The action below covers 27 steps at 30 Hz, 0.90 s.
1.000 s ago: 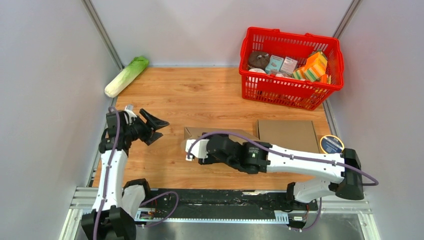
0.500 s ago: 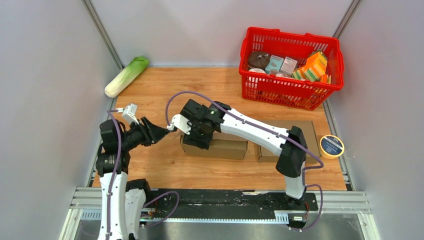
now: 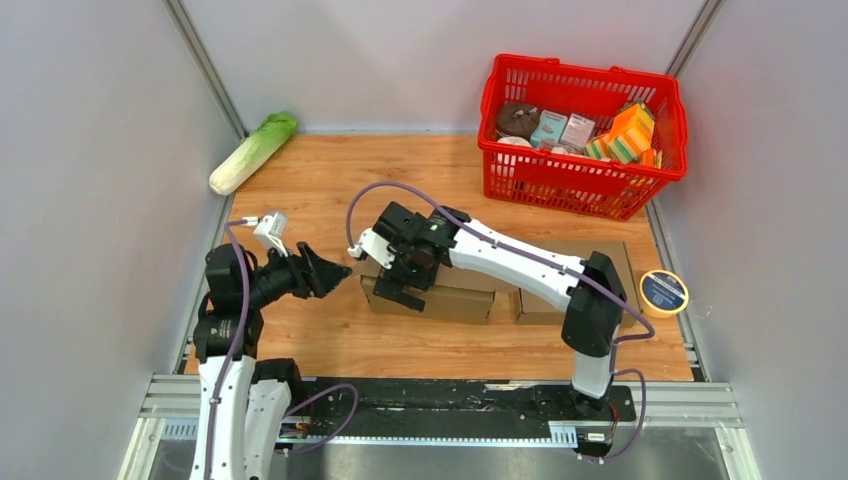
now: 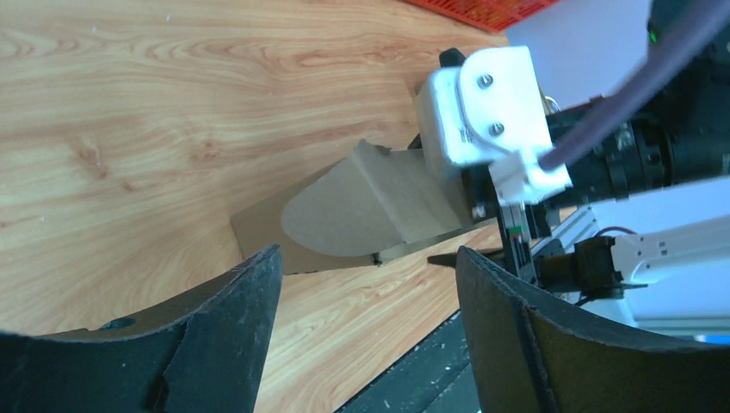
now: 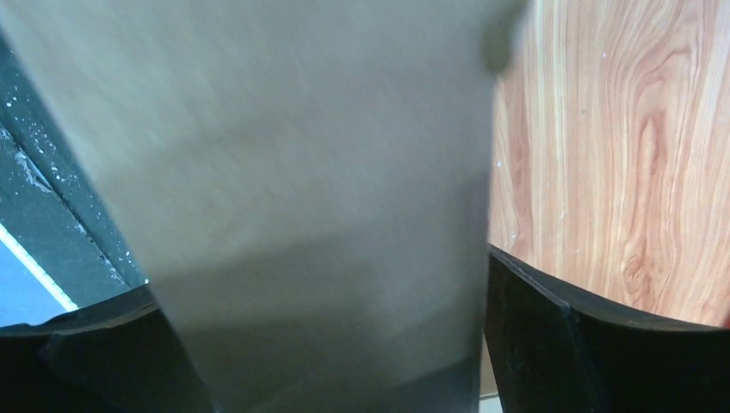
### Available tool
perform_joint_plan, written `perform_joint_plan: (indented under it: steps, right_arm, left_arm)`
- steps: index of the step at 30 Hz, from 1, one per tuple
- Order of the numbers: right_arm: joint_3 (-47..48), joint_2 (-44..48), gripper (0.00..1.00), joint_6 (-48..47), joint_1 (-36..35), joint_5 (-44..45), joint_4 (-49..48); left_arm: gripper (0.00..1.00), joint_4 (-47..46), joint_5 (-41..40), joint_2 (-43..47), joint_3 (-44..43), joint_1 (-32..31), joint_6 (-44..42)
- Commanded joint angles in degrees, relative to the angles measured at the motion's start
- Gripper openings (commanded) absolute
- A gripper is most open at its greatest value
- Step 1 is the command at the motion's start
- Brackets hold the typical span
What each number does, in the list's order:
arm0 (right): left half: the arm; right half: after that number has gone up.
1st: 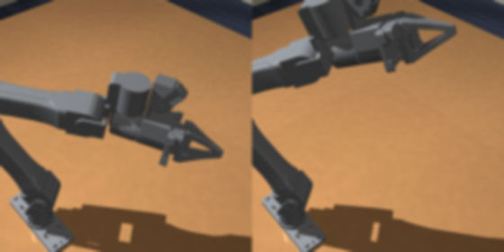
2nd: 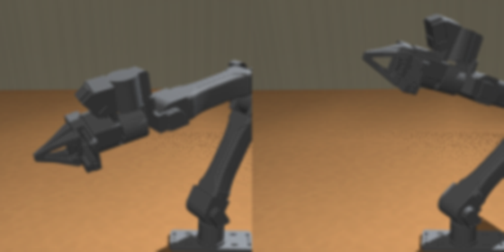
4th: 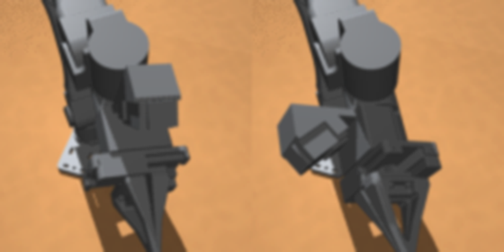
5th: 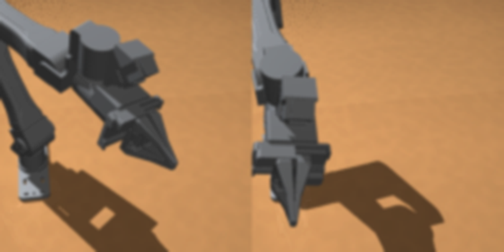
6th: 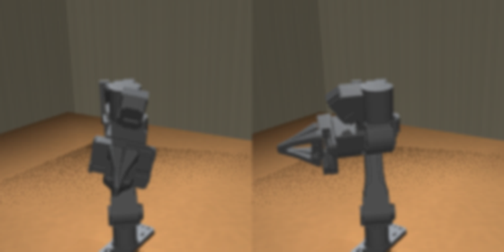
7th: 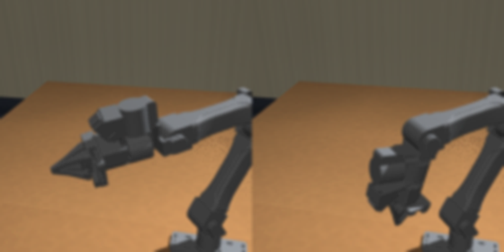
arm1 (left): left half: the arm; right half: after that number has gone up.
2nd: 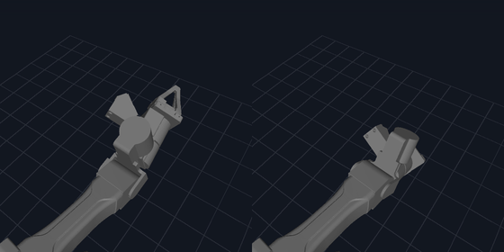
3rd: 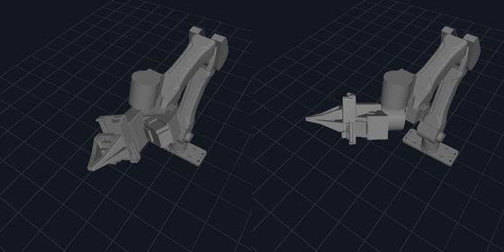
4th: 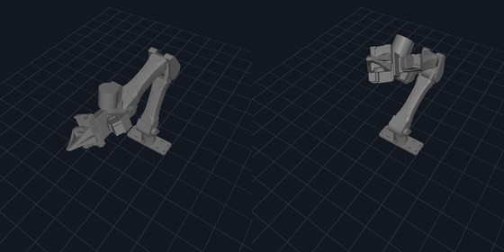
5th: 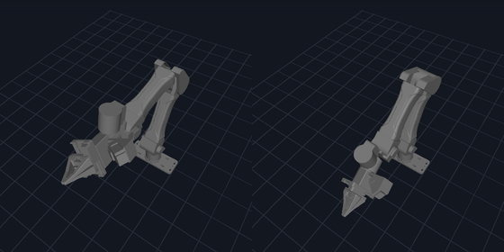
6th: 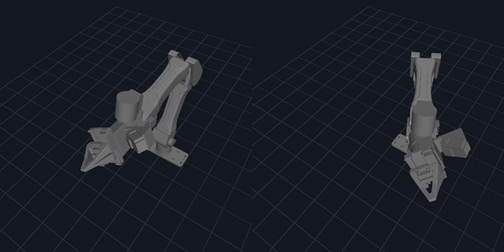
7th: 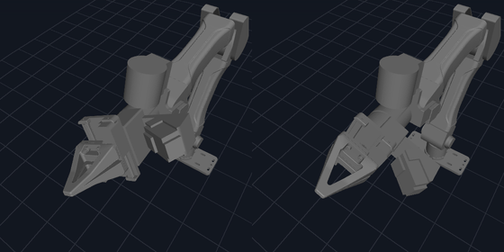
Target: Fold the paper box
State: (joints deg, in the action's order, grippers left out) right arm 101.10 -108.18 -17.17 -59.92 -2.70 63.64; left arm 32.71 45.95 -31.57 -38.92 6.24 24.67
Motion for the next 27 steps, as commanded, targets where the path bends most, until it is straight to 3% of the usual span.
perform_joint_plan:
  steps: [1,7,11,16,22,27]
  right_arm:
    - [-3.97,8.42,1.0,1.44,1.38,-1.35,-5.1]
    - [-9.07,13.34,1.0,1.0,2.53,0.85,-7.38]
    - [-11.7,16.33,1.0,1.35,3.49,0.24,-8.17]
    - [-14.61,18.35,1.0,1.88,4.99,-1.34,-10.55]
    - [-15.14,17.92,1.0,1.79,5.6,-1.7,-11.16]
    - [-15.84,18.18,1.0,2.32,5.78,-1.78,-12.66]
  left_arm:
    - [0.82,-4.76,-2.08,5.1,0.24,-2.2,-3.66]
    - [0.73,-5.47,-3.76,4.86,-0.01,-4.66,-6.9]
    - [0.71,0.92,-6.48,2.14,-4.13,-5.98,-14.35]
    - [0.73,6.49,-17.46,-3.22,-8.28,-17.29,-20.27]
    - [0.7,6.57,-26.26,-5.94,-9.77,-21.79,-23.6]
    - [0.61,5.88,-27.5,-9.73,-11.01,-23.55,-24.58]
